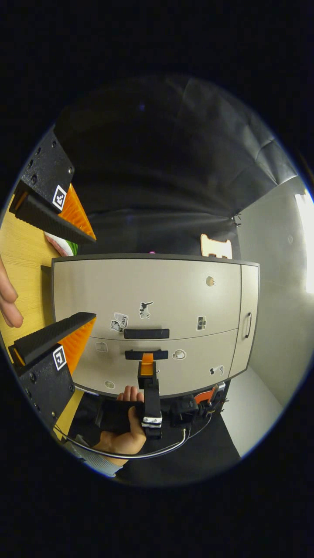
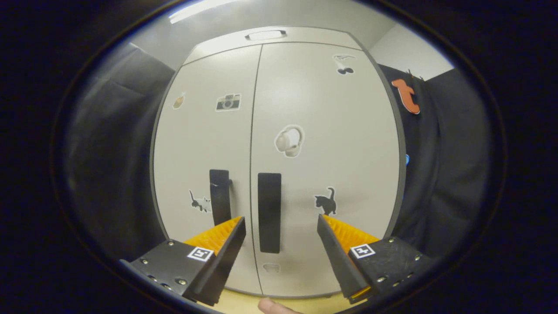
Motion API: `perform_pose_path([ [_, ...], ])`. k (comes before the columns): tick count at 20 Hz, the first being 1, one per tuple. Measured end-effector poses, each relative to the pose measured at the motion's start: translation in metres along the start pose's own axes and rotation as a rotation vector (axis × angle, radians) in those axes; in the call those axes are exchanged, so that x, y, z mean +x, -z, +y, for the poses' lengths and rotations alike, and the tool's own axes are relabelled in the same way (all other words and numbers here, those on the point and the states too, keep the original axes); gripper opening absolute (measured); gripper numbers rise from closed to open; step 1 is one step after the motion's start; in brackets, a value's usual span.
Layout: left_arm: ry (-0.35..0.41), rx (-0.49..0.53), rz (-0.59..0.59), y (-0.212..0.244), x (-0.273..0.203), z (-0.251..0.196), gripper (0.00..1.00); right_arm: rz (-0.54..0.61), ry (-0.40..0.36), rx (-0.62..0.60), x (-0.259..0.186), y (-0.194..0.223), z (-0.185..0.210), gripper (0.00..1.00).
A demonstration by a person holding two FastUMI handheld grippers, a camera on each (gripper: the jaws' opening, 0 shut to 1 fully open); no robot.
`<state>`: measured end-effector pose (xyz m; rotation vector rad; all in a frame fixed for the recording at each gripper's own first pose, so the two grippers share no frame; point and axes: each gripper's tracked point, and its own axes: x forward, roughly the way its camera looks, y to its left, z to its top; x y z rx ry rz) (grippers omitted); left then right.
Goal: Open the right door of the double-door shoe cabinet with the right hand, and open the left door with the left hand.
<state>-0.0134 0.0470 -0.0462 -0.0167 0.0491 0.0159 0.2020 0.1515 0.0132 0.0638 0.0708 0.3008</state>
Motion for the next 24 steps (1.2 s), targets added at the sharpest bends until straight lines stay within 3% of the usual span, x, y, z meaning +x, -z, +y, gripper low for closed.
perform_pose_path([
  [3, -0.004, 0.007, -0.006, 0.003, 0.004, 0.012, 0.96, -0.021, 0.029, 0.043, 0.017, -0.008, 0.003, 0.98],
  [6, -0.016, 0.013, 0.007, 0.012, 0.005, 0.024, 0.97, 0.007, 0.009, 0.076, 0.032, -0.008, 0.009, 0.94],
  [11, 0.010, 0.012, 0.027, 0.026, 0.008, 0.029, 0.97, 0.039, 0.112, 0.055, 0.046, 0.001, -0.011, 0.98],
  [12, 0.009, 0.013, 0.033, 0.028, 0.008, 0.031, 0.97, 0.022, 0.112, 0.052, 0.047, -0.003, -0.012, 0.96],
  [13, 0.009, 0.013, 0.036, 0.029, 0.008, 0.033, 0.97, 0.029, 0.096, 0.054, 0.047, -0.002, -0.009, 0.85],
  [14, 0.008, 0.012, 0.034, 0.029, 0.007, 0.035, 0.97, 0.036, 0.084, 0.047, 0.045, -0.002, -0.008, 0.87],
  [15, 0.004, 0.014, 0.028, 0.028, 0.006, 0.037, 0.97, 0.039, 0.078, 0.033, 0.047, -0.001, -0.007, 0.78],
  [18, -0.017, 0.013, -0.007, 0.021, 0.003, 0.045, 0.96, 0.049, 0.059, -0.024, 0.052, 0.006, 0.001, 0.78],
  [19, -0.020, 0.012, -0.011, 0.021, 0.001, 0.046, 0.97, 0.049, 0.037, -0.009, 0.048, 0.007, 0.013, 0.64],
  [20, -0.021, 0.009, -0.013, 0.020, 0.000, 0.046, 0.96, 0.039, 0.069, 0.006, 0.043, 0.004, 0.011, 0.50],
  [21, -0.021, 0.008, -0.014, 0.020, -0.001, 0.045, 0.97, 0.055, 0.082, 0.023, 0.049, 0.008, 0.010, 0.30],
  [22, -0.022, 0.009, -0.013, 0.019, -0.002, 0.044, 0.97, 0.055, 0.082, 0.051, 0.048, 0.006, 0.009, 0.30],
  [24, -0.026, 0.007, -0.014, 0.018, -0.005, 0.044, 0.97, 0.073, 0.072, 0.127, 0.047, 0.008, 0.010, 0.19],
])
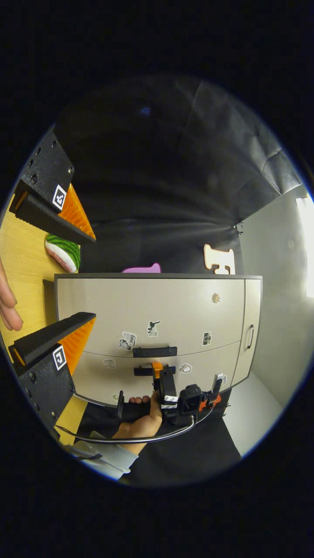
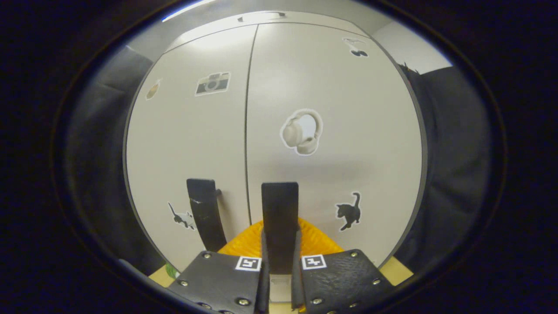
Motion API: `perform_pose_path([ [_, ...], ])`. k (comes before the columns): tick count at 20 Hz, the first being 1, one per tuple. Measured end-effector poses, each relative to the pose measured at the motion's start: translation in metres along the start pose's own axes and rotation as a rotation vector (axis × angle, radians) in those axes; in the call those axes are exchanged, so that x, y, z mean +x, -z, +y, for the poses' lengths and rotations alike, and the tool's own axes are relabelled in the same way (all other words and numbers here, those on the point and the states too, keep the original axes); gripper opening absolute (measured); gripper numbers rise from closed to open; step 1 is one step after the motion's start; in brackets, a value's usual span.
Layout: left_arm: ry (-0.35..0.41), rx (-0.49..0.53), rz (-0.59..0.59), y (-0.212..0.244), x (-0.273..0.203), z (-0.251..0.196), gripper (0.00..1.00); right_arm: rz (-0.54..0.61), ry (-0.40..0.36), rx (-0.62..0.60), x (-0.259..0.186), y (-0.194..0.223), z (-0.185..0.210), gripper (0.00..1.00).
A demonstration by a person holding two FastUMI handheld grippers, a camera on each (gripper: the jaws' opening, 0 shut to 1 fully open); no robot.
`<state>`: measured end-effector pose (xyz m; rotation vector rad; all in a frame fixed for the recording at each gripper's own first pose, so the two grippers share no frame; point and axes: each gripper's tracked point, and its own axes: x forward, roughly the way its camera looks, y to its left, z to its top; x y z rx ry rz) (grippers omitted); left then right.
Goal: Open the right door of the double-door shoe cabinet with the right hand, and open the left door with the left hand.
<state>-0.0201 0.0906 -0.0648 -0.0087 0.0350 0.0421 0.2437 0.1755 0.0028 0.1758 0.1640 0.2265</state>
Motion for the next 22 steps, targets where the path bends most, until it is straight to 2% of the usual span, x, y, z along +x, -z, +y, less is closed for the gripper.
perform_pose_path([
  [3, -0.002, -0.002, -0.007, -0.005, -0.003, 0.000, 0.97, 0.016, -0.003, -0.036, -0.004, 0.000, -0.002, 0.19],
  [4, -0.009, -0.003, -0.014, -0.008, -0.004, 0.003, 0.97, 0.028, -0.015, -0.026, -0.006, 0.001, -0.001, 0.24],
  [6, -0.027, -0.006, -0.021, -0.012, -0.005, 0.007, 0.97, 0.028, -0.054, -0.020, -0.010, -0.001, -0.001, 0.19],
  [22, 0.002, -0.016, -0.009, -0.024, -0.021, -0.019, 0.96, 0.019, -0.205, -0.047, -0.044, -0.001, -0.016, 0.19],
])
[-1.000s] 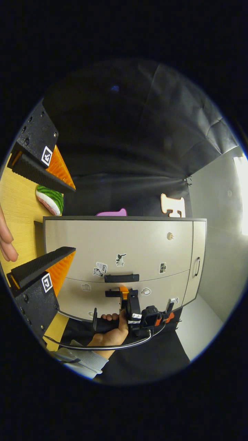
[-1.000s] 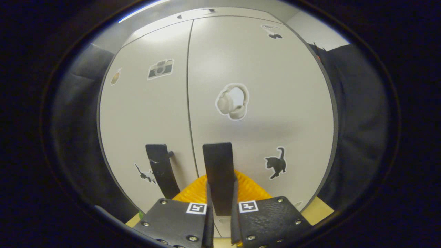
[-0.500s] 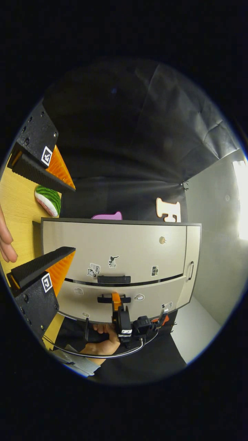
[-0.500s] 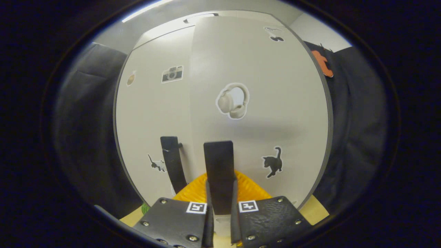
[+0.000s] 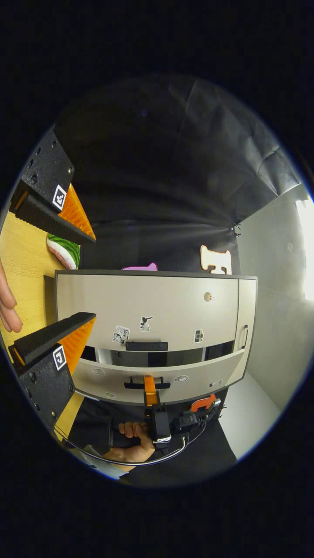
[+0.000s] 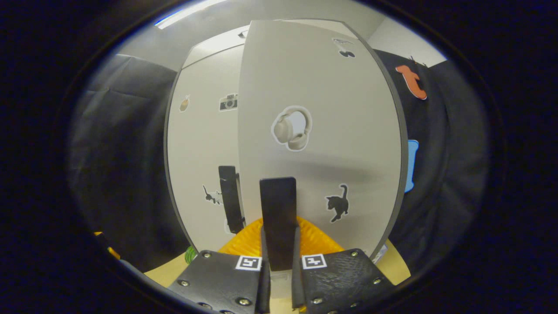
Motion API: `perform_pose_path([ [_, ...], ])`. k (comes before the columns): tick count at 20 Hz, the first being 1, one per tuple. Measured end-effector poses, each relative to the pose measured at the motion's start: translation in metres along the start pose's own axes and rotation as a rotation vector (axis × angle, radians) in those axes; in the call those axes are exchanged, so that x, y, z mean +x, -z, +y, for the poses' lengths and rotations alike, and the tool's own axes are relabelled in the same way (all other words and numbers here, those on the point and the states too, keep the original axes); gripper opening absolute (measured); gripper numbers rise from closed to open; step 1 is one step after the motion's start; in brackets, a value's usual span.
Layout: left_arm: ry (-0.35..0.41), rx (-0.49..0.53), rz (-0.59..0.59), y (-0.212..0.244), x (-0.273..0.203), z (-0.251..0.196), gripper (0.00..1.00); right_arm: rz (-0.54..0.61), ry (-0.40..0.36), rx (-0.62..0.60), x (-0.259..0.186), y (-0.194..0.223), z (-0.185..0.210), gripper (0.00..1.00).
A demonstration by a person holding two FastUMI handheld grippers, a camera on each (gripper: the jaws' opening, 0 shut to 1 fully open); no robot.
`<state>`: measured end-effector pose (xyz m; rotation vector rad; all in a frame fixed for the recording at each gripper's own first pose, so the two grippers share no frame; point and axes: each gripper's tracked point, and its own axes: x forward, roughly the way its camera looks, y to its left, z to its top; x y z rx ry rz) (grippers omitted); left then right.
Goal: Open the right door of the double-door shoe cabinet with the right hand, and open the left door with the left hand.
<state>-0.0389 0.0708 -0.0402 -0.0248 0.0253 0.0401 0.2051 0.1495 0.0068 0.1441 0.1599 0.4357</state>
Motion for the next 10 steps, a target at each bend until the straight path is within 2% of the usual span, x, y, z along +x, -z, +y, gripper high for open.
perform_pose_path([
  [10, 0.031, -0.006, 0.010, 0.000, -0.005, -0.012, 0.96, -0.010, -0.006, -0.003, -0.020, 0.000, -0.013, 0.19],
])
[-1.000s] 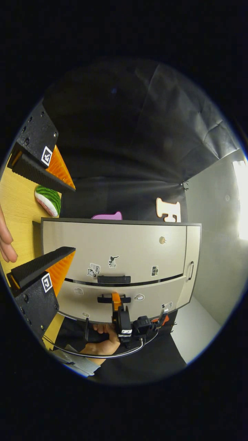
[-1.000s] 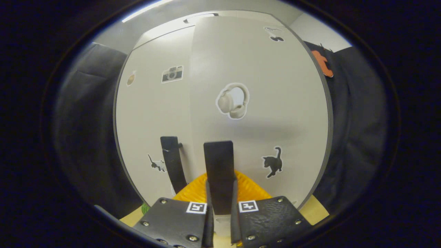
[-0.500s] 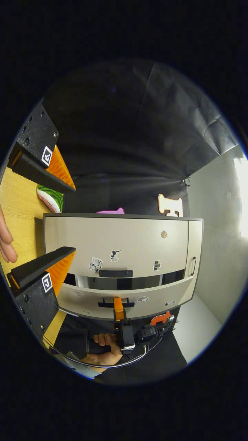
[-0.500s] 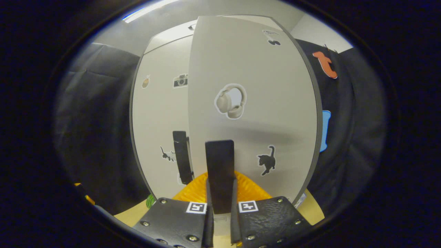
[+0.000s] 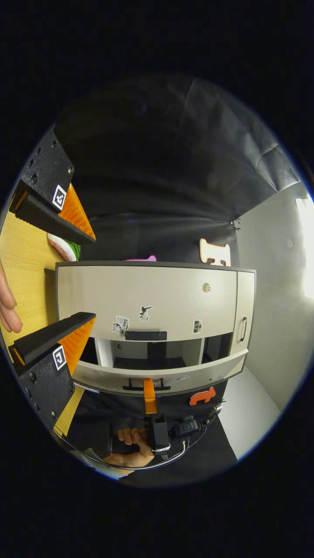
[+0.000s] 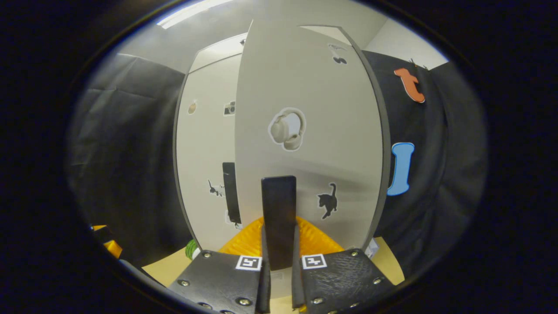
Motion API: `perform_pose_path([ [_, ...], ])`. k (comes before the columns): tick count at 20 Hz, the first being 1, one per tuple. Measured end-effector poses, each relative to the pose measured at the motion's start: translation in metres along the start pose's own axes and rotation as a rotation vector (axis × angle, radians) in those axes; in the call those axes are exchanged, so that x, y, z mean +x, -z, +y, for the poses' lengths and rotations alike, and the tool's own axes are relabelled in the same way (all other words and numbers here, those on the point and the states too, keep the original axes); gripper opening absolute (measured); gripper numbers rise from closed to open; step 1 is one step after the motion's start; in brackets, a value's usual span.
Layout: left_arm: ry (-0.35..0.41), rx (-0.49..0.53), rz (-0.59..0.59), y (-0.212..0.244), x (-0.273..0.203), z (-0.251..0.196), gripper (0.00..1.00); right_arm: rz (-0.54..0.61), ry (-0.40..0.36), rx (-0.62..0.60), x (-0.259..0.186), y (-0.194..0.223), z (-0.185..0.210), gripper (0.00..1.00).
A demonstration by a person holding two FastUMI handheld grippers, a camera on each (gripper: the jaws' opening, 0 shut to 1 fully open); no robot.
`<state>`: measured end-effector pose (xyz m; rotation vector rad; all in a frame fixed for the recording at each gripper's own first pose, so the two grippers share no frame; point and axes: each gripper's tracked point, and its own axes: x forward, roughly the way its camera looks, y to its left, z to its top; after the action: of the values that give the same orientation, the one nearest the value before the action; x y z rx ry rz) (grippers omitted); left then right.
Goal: Open the right door of the double-door shoe cabinet with the right hand, and open the left door with the left hand.
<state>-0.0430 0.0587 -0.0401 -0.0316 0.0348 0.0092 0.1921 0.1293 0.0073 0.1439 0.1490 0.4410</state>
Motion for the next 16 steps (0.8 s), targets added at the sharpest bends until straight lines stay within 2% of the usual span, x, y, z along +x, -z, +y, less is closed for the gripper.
perform_pose_path([
  [6, -0.002, -0.003, 0.003, 0.002, -0.002, 0.004, 0.96, 0.005, -0.001, 0.011, -0.011, 0.001, -0.007, 0.19],
  [7, 0.000, -0.003, 0.004, 0.002, -0.002, 0.003, 0.94, 0.003, -0.004, 0.013, -0.013, 0.002, -0.008, 0.19],
  [8, 0.003, -0.004, 0.004, 0.002, -0.003, 0.002, 0.96, 0.001, -0.006, 0.013, -0.015, 0.001, -0.009, 0.19],
  [16, 0.031, -0.004, 0.007, 0.005, -0.010, -0.007, 0.97, -0.032, 0.003, 0.030, -0.029, 0.000, -0.024, 0.17],
])
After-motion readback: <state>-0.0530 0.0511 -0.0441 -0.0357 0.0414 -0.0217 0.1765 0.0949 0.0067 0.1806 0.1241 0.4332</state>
